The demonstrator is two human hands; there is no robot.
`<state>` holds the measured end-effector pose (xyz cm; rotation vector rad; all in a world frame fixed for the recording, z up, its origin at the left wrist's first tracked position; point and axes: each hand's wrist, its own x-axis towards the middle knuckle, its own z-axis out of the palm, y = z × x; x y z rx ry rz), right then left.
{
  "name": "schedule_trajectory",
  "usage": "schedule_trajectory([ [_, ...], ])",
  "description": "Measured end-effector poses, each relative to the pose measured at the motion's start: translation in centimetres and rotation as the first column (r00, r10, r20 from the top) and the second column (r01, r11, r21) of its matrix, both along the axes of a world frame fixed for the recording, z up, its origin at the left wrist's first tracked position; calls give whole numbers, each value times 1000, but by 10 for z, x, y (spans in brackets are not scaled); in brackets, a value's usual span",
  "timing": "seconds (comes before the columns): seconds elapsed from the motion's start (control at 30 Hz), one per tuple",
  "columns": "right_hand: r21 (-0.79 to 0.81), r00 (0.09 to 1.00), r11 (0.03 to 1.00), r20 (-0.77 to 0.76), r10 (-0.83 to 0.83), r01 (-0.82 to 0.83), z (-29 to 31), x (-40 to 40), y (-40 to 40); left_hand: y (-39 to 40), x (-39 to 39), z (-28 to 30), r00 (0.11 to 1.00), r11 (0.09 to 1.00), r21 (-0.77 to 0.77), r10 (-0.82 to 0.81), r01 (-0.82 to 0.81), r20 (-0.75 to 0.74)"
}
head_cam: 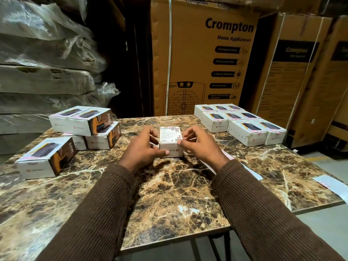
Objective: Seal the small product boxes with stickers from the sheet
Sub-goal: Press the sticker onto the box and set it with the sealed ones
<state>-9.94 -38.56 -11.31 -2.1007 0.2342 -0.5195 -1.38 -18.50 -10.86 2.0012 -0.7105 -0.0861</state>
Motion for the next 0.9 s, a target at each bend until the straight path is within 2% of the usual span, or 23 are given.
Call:
schedule_trajectory([
  [0.1, -51, 998, 999, -56, -1, -2, 0, -1, 0, 0, 2, -1, 1000, 997, 76, 16, -17, 14],
  [0.2, -127, 998, 992, -65, -14, 6, 0, -2, 2, -1, 0, -3, 995, 994, 101, 37, -46, 94],
  [0.37, -125, 987, 991, 159, -33, 53, 3, -4, 3, -1, -2, 1, 970, 985, -150, 118, -87, 213],
  [0.47, -79, 946, 997, 323, -1, 27, 8, -6, 7, -1, -3, 6, 943, 945, -316, 173, -78, 284],
  [0.53, -53, 921, 999, 390, 11, 10, 10, -6, 9, -2, -5, 8, 935, 926, -373, 177, -52, 307],
  [0.73, -93, 893, 994, 450, -9, 57, 10, -6, 8, -2, -5, 8, 924, 934, -357, 161, -29, 347],
  [0.9, -132, 897, 988, 441, -11, 77, 9, -6, 8, -2, -4, 5, 913, 951, -304, 166, -49, 373],
])
